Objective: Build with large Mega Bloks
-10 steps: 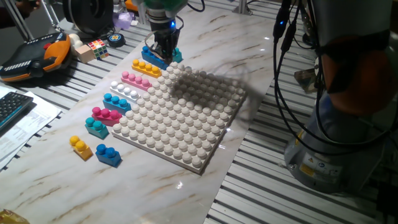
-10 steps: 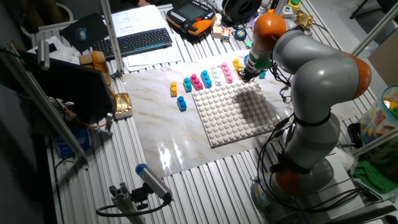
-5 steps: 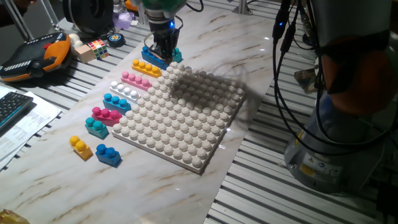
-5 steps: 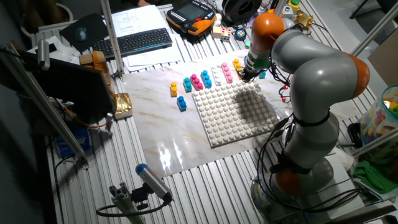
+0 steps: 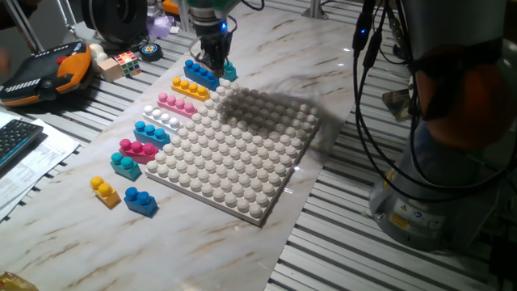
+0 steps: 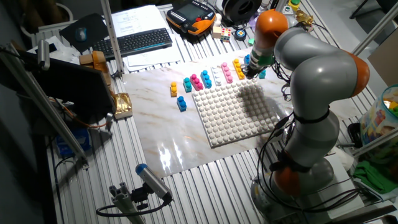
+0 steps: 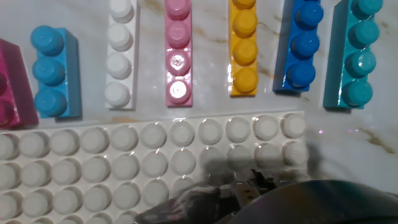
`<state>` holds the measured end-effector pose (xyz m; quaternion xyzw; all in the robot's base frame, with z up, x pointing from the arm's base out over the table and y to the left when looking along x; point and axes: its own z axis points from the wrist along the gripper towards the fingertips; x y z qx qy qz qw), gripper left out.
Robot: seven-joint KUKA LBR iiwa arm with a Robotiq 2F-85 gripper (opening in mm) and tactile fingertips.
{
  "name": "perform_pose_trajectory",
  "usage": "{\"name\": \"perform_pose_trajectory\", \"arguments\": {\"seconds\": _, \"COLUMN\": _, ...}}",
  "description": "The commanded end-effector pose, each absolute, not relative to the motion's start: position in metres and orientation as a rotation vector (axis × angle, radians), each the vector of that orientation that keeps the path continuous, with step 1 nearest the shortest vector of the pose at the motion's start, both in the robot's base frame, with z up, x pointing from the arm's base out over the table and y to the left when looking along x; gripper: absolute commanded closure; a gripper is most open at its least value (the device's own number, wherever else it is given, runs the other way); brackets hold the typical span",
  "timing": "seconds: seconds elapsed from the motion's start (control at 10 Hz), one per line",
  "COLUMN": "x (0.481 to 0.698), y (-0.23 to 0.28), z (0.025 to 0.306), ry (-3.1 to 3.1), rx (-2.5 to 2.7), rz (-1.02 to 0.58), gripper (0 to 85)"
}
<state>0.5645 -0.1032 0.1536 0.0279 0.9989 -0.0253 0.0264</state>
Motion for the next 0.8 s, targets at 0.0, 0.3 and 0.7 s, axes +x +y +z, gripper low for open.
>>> {"name": "perform_pose_trajectory", "arguments": {"seconds": 0.0, "x": 0.567, "y": -0.109, "z": 0.152, "ry": 3.082, "rx": 0.087, "rz": -0.071, "gripper": 84.3}}
{"name": "perform_pose_trajectory", "arguments": {"seconds": 0.3, "x": 0.575, "y": -0.126, "z": 0.141, "ry": 3.081, "rx": 0.094, "rz": -0.063, "gripper": 84.3}}
{"name": "perform_pose_trajectory", "arguments": {"seconds": 0.7, "x": 0.584, "y": -0.162, "z": 0.132, "ry": 3.071, "rx": 0.096, "rz": -0.079, "gripper": 84.3}}
